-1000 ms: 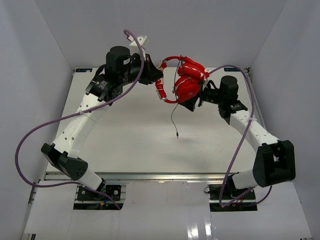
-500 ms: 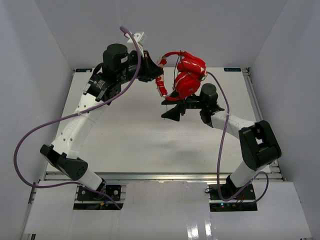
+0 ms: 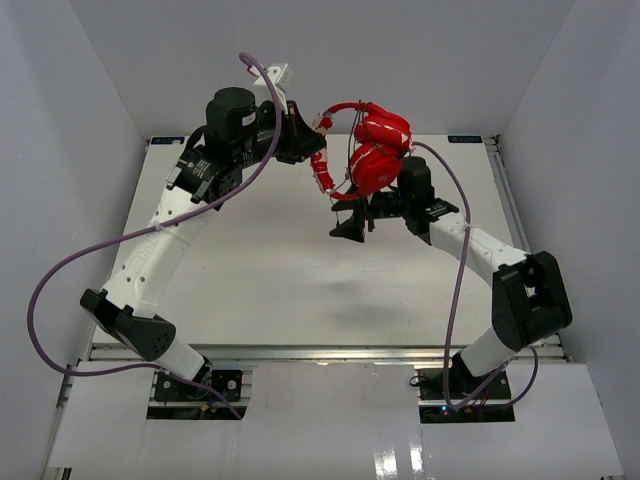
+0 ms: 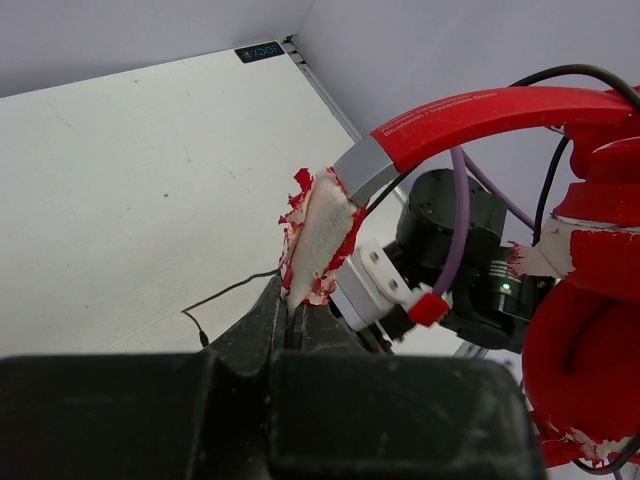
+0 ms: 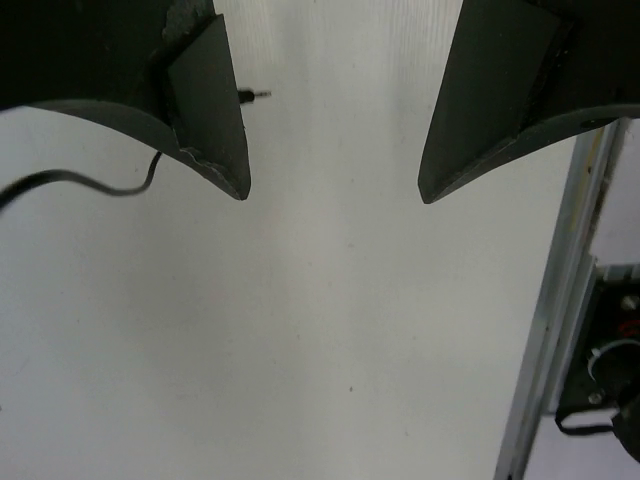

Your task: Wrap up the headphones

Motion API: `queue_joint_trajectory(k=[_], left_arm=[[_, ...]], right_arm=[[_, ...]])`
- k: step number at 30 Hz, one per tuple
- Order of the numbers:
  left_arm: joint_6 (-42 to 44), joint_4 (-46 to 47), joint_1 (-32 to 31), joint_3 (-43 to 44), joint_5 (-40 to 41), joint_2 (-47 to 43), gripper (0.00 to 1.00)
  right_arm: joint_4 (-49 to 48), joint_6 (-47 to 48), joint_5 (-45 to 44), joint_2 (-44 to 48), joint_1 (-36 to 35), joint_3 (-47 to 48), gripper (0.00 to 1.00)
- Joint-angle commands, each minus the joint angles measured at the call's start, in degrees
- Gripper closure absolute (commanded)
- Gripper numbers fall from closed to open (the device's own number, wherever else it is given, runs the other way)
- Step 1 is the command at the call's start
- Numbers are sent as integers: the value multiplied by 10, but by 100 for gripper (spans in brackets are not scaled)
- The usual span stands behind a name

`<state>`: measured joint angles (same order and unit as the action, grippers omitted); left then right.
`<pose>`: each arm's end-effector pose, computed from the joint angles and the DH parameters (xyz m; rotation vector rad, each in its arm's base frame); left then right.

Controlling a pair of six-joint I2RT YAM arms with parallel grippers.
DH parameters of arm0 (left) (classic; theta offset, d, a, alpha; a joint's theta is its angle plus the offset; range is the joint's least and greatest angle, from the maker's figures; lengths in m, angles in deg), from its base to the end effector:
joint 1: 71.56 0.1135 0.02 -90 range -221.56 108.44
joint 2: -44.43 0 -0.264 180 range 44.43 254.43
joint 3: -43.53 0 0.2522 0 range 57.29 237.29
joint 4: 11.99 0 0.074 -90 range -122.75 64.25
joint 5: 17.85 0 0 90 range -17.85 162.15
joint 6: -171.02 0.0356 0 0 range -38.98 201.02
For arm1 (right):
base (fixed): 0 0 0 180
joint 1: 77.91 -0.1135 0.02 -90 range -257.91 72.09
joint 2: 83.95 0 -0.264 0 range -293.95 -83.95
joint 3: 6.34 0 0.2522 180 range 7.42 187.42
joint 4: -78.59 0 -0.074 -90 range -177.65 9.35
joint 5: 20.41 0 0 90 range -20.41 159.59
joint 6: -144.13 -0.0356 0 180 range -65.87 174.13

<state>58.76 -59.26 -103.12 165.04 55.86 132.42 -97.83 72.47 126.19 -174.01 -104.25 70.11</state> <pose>0.2726 -0.1792 0.4909 0.3644 1.8644 -0.9115 0.3048 0.1841 0.2905 -1.2838 1.3296 1.0110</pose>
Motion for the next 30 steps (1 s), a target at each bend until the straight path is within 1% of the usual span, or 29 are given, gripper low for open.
queue_joint_trajectory(k=[1, 3, 4, 6, 7, 8, 10, 12, 13, 15, 18, 20, 22, 23, 25, 27, 30], left_arm=[[-9, 20, 2, 17, 12, -32, 100], [-7, 20, 2, 14, 15, -34, 100], [-6, 20, 2, 12, 16, -36, 100], [-5, 20, 2, 9, 16, -38, 100], [-6, 20, 2, 8, 15, -39, 100], [-7, 20, 2, 9, 12, -39, 100], [-9, 20, 2, 8, 10, -42, 100], [-10, 20, 2, 8, 8, -45, 100], [-10, 20, 2, 8, 7, -45, 100], [-13, 20, 2, 7, 5, -48, 100], [-14, 20, 2, 5, 4, -52, 100], [-15, 20, 2, 5, 4, -55, 100], [-17, 20, 2, 5, 6, -57, 100], [-18, 20, 2, 5, 9, -57, 100], [-18, 20, 2, 5, 13, -59, 100], [-18, 20, 2, 6, 16, -60, 100], [-13, 20, 2, 8, 21, -60, 100]], right_arm=[[181, 180, -31, 88, 4, -50, 27], [187, 165, -42, 119, 5, -67, 29], [187, 150, -60, 126, 5, -68, 30], [163, 104, -122, 128, 5, -70, 28], [142, 64, -150, 124, 6, -71, 25], [128, 26, -166, 119, 7, -71, 17], [21, -54, -185, 109, 7, -84, 10], [-29, -99, -189, 87, 2, -99, 10], [-66, -107, -195, 78, -2, -98, 10], [-89, -125, -200, 50, -7, -84, 10], [-141, -152, -185, -1, -9, -48, 8], [-152, -168, -172, -30, -10, -26, 7], [-167, -181, -160, -62, -12, -3, 10], [-170, -193, -155, -70, -12, 6, 20], [-171, -201, -151, -77, -12, 12, 36], [-170, -198, -154, -75, -12, 8, 38], [-149, -160, -149, -56, -12, -4, 34]])
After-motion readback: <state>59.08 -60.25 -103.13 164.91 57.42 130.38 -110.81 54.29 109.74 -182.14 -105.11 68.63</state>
